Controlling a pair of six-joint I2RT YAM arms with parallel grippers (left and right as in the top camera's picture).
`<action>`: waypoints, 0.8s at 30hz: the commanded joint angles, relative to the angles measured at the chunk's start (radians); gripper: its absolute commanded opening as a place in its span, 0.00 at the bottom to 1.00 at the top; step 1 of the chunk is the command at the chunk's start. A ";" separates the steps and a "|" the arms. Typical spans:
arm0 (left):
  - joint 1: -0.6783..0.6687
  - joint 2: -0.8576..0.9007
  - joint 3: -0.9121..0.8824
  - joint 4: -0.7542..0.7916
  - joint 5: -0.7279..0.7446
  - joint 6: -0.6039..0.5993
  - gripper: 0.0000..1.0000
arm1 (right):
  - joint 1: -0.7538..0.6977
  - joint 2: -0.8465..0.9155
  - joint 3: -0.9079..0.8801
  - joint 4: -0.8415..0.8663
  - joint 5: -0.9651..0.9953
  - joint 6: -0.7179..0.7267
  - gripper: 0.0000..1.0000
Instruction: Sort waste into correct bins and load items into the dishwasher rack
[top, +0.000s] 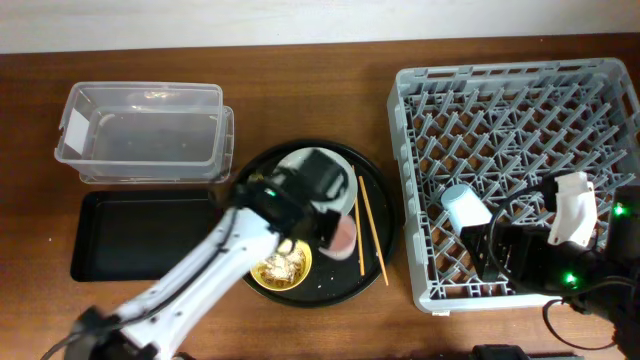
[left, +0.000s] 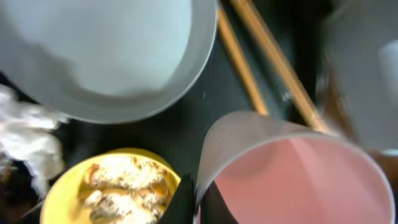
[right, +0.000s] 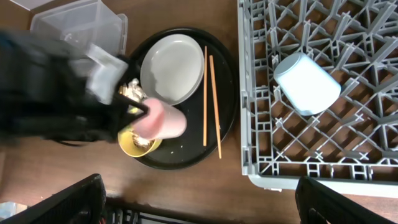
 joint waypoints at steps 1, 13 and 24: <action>0.160 -0.100 0.141 0.009 0.403 -0.002 0.01 | -0.003 0.003 -0.073 0.028 -0.052 -0.051 0.87; 0.339 -0.107 0.160 0.172 1.405 0.008 0.00 | 0.060 0.126 -0.194 0.336 -0.806 -0.354 0.97; 0.324 -0.107 0.160 0.229 1.405 -0.011 0.00 | 0.298 0.184 -0.193 0.533 -0.719 -0.273 0.59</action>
